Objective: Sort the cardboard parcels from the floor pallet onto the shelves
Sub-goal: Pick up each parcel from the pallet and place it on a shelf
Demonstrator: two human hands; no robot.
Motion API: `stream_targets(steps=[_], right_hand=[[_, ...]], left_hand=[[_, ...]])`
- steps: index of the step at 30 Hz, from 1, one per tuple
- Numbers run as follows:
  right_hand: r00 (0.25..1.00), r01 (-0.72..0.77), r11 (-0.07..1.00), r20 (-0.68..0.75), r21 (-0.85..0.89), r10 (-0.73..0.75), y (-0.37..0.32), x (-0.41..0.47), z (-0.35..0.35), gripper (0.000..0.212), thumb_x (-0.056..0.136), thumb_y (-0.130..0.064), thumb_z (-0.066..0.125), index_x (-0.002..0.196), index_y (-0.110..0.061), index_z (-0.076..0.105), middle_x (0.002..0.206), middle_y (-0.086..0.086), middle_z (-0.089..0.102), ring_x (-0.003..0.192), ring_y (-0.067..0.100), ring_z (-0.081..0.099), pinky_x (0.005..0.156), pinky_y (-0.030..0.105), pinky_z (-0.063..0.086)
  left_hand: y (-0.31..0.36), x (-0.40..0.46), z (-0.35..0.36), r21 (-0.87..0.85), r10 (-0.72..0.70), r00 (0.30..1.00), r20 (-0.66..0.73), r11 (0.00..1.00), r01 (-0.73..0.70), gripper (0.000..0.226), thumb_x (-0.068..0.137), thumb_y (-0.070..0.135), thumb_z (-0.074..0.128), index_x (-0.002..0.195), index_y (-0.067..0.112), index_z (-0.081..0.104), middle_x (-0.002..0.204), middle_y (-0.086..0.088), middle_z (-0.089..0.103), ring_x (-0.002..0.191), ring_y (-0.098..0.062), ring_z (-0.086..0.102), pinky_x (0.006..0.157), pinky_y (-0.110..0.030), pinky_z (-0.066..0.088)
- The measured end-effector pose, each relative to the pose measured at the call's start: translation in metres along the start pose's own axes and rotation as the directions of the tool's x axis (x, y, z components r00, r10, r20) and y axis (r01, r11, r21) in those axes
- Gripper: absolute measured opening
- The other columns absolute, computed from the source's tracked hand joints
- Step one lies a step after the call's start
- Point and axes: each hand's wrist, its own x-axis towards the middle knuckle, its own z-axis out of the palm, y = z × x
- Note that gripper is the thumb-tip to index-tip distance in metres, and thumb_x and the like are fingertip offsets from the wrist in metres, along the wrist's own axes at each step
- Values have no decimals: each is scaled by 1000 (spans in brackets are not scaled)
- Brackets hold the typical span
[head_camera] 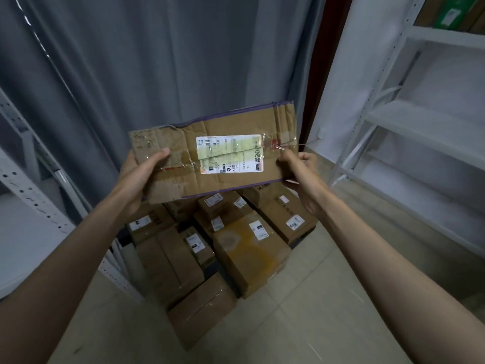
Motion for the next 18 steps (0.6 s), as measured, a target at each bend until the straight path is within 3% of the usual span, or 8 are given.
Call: stream_targets(steps=[4, 8, 11, 13, 16, 18], right_hand=[[1000, -17, 1000, 18, 17, 16, 7, 36, -2, 63, 70, -58, 76, 108, -26, 38, 115, 6, 59, 93, 14, 65, 62, 25, 56], [998, -60, 997, 7, 46, 60, 7, 76, -8, 75, 73, -61, 79, 118, -17, 39, 123, 13, 60, 105, 25, 68, 82, 39, 62], [997, -83, 996, 4, 38, 83, 6, 102, -21, 97, 71, -65, 80, 137, -4, 42, 124, 18, 66, 104, 29, 72, 87, 44, 61], [994, -95, 994, -56, 62, 98, 10, 115, -31, 96, 70, -63, 82, 136, -7, 41, 120, 15, 68, 97, 23, 75, 84, 43, 62], [977, -122, 991, -170, 57, 130, 27, 130, -44, 88, 71, -63, 82, 128, -16, 35, 118, 10, 67, 93, 19, 75, 84, 42, 63], [964, -135, 986, -217, 101, 154, 40, 136, -54, 83, 72, -61, 82, 125, -18, 33, 119, 11, 66, 96, 21, 75, 83, 39, 63]], left_hand=[[-2, 41, 15, 15, -11, 1000, 9, 1000, 11, 66, 77, 49, 81, 134, 27, 56, 120, 4, 72, 108, -17, 70, 84, -38, 59], [-2, 91, 37, 23, -34, 997, 70, 999, 32, 74, 68, 52, 86, 132, 27, 59, 116, 3, 74, 103, -17, 73, 80, -38, 60], [-5, 133, 62, 21, -62, 993, 101, 998, 60, 73, 73, 49, 85, 135, 26, 55, 121, 0, 72, 107, -22, 71, 92, -47, 57], [-10, 158, 82, 41, -90, 989, 121, 995, 86, 69, 75, 49, 84, 133, 29, 53, 124, 0, 69, 109, -24, 69, 93, -48, 57], [-20, 186, 114, 48, -107, 980, 169, 994, 101, 49, 75, 48, 83, 115, 35, 58, 115, 3, 72, 99, -21, 73, 75, -37, 61], [-29, 200, 133, 73, -128, 969, 210, 991, 115, 46, 75, 48, 84, 113, 34, 60, 113, 3, 73, 97, -20, 74, 72, -36, 61]])
